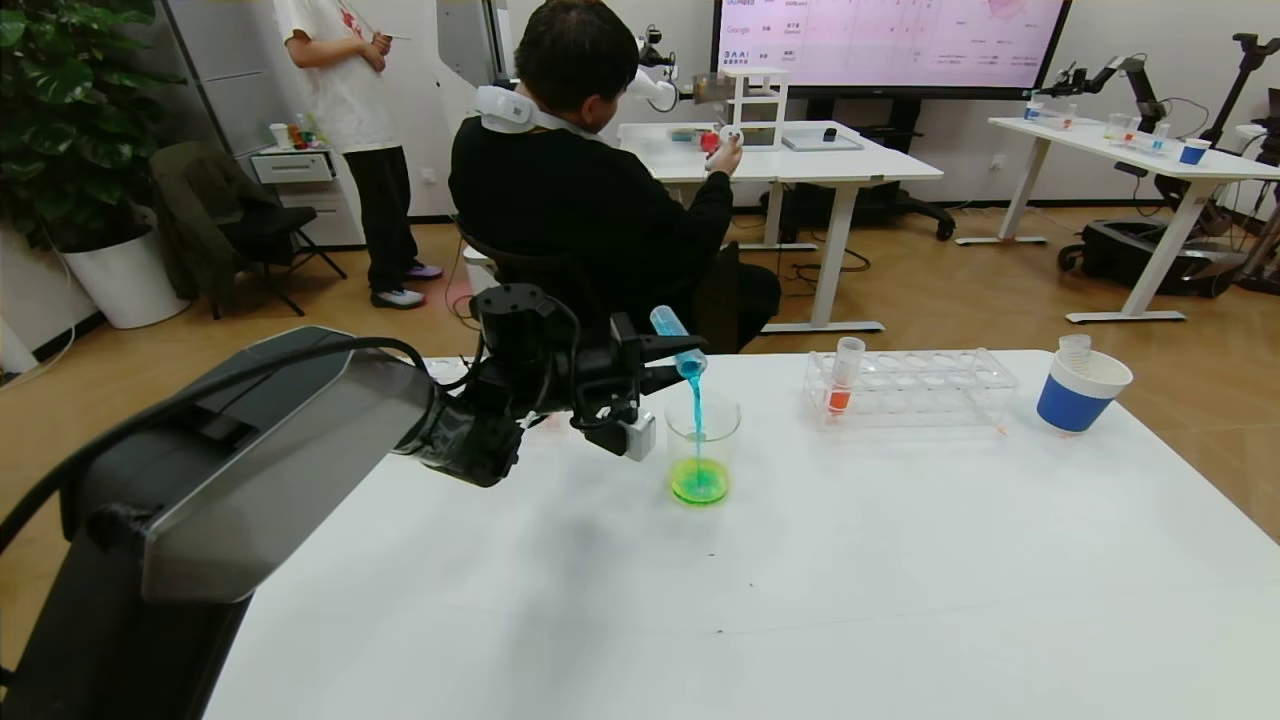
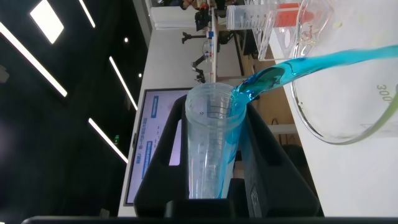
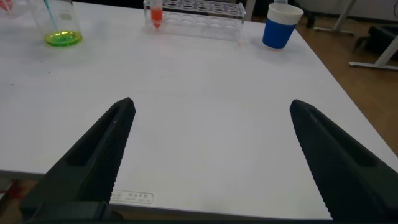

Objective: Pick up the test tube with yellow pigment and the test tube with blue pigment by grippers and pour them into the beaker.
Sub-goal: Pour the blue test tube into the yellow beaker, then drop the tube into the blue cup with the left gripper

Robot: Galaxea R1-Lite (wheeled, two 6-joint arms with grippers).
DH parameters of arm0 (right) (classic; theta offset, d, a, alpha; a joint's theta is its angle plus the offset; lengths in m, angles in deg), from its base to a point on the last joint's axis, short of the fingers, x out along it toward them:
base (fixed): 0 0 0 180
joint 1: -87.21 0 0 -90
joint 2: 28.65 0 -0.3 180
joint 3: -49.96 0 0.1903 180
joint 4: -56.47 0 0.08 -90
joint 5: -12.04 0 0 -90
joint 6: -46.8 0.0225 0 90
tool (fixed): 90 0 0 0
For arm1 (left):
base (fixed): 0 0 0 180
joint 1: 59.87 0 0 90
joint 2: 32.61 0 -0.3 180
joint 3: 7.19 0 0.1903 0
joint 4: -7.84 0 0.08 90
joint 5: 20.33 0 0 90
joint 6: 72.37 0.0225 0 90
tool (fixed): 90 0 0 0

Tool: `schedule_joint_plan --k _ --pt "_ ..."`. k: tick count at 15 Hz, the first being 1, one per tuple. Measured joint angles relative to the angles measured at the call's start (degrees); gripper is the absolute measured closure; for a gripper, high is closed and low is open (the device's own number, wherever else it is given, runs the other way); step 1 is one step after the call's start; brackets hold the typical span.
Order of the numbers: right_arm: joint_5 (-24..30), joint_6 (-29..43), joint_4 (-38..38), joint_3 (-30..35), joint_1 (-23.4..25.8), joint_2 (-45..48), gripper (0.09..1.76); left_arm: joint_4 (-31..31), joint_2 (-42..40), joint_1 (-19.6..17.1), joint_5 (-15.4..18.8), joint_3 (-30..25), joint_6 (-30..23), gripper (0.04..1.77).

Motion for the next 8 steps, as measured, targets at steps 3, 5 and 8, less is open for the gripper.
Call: schedule_joint_plan --k 3,5,8 --pt "0.0 0.0 0.0 0.0 0.0 0.0 0.11 0.0 0.1 0.2 0.1 -0.1 3.1 1.31" --pt "0.0 0.0 0.0 0.0 0.0 0.0 0.11 0.0 0.3 0.3 0.3 -0.4 4.9 1.31" --pt "0.0 0.0 0.0 0.0 0.0 0.0 0.11 0.0 0.6 0.5 0.9 -0.6 8.1 1.31"
